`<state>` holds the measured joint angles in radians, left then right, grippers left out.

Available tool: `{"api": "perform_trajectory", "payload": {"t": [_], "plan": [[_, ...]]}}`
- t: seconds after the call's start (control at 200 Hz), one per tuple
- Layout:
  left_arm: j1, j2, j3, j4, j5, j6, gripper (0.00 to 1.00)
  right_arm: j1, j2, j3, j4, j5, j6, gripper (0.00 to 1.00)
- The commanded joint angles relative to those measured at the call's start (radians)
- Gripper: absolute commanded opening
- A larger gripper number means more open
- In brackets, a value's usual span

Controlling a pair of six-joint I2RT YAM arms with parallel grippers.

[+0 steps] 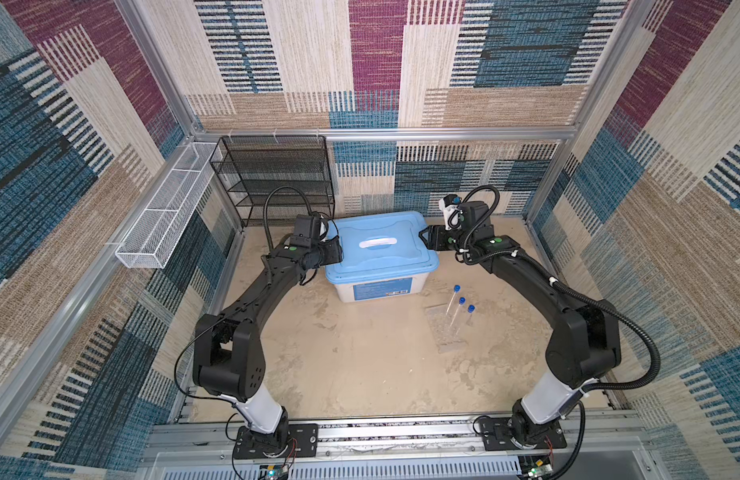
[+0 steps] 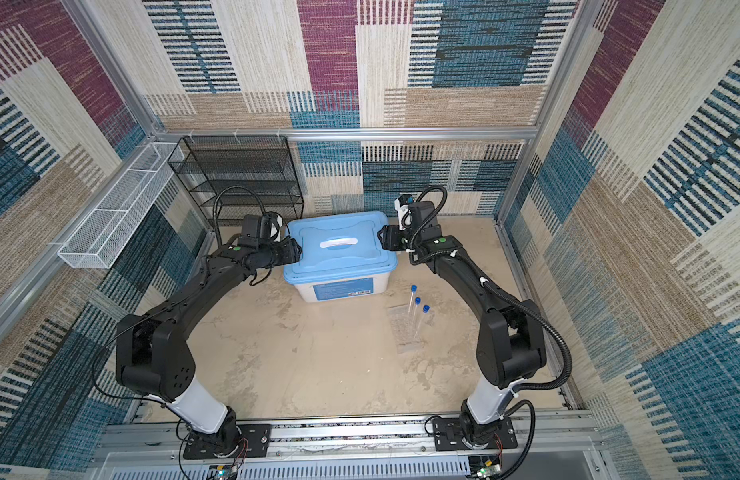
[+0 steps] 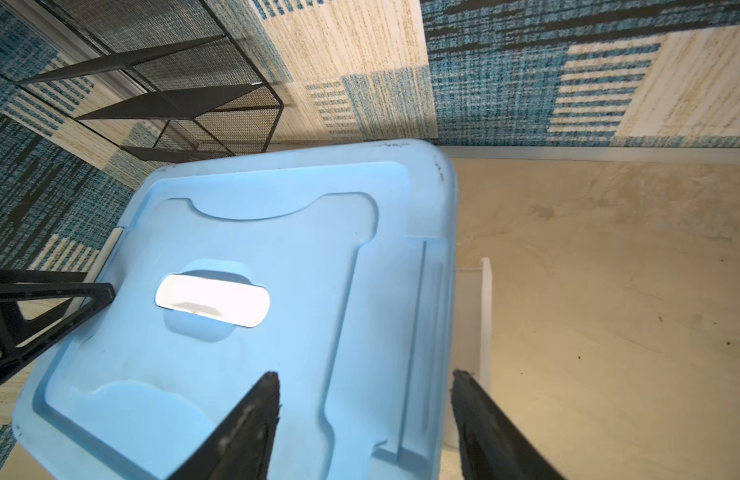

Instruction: Organize the chemistry lab equipment

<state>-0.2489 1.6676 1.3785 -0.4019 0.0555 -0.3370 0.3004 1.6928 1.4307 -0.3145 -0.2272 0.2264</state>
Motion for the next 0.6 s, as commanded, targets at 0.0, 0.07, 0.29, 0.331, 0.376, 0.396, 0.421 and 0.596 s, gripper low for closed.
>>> {"api": "perform_trajectory", "payload": {"t": [0.0,0.07,0.29,0.331,0.376,0.396,0.421,0.596], "plan": [[0.0,0.003,-0.004,-0.103,-0.026,0.046,0.64,-0.011,-0.005,-0.007,-0.002,0.004,0.004,0.73],[0.001,0.005,-0.001,-0.106,-0.021,0.046,0.64,-0.03,-0.005,-0.014,0.003,0.005,0.021,0.84],[0.0,0.006,-0.004,-0.101,-0.017,0.045,0.64,-0.078,0.1,0.021,-0.026,-0.198,-0.004,0.99],[0.0,0.005,-0.008,-0.099,-0.015,0.044,0.64,-0.078,0.106,0.008,-0.001,-0.235,-0.002,0.99],[0.001,0.004,-0.014,-0.092,-0.01,0.042,0.64,-0.078,0.114,0.004,0.014,-0.265,-0.001,0.99],[0.0,0.003,-0.016,-0.09,-0.009,0.041,0.64,-0.078,0.117,0.001,0.022,-0.279,-0.001,0.99],[0.001,0.003,-0.019,-0.087,-0.008,0.039,0.64,-0.079,0.121,0.002,0.028,-0.294,-0.001,0.99],[0.0,0.006,-0.022,-0.081,0.012,0.029,0.64,-0.077,0.121,-0.001,0.059,-0.366,-0.007,0.93]]}}
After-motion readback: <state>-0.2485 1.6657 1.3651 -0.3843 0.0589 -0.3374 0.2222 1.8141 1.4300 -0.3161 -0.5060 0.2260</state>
